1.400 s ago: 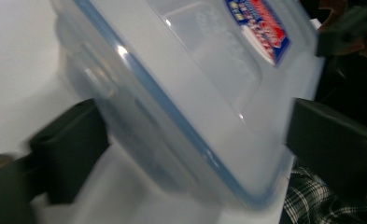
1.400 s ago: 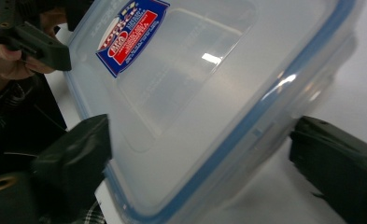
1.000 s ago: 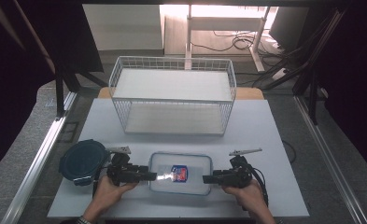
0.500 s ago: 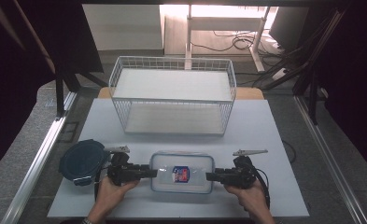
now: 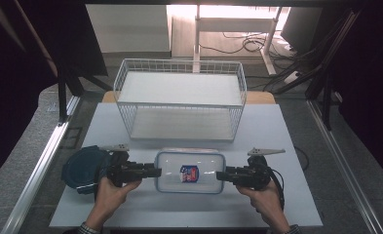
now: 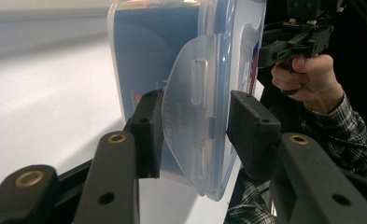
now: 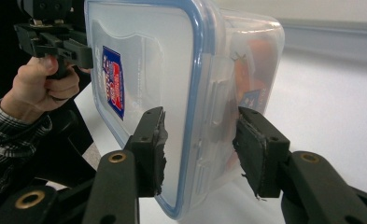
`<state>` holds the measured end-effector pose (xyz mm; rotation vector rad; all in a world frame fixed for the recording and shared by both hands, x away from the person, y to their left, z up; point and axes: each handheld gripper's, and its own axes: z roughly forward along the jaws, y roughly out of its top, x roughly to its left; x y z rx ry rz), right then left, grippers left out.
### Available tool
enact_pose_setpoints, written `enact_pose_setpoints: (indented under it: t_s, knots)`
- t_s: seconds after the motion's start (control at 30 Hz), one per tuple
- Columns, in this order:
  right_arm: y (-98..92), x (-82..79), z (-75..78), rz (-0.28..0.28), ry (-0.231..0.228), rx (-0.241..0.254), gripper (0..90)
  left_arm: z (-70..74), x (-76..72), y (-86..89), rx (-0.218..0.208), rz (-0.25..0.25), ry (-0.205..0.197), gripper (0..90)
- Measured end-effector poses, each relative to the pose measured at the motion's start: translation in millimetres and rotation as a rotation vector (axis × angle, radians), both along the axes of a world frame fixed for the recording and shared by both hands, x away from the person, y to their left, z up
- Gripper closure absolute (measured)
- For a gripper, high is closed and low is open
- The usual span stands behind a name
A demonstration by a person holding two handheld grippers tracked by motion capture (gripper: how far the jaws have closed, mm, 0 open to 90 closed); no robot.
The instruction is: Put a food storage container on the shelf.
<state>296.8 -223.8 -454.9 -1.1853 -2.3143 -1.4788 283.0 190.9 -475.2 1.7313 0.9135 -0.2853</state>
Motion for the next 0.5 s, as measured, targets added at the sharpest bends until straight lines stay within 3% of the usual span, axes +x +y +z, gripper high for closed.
enact_pose_setpoints:
  t_s: [0.33, 0.5]
  knots:
    - [7.5, 14.3, 31.3, -0.006, -0.069, 0.012, 53.8, 27.7, 12.0, 7.3, -0.015, 0.021, -0.044, 56.5]
    - [12.6, 25.6, 49.4, -0.008, -0.103, 0.009, 53.7, 45.5, 18.6, 8.1, 0.007, 0.053, -0.080, 55.4]
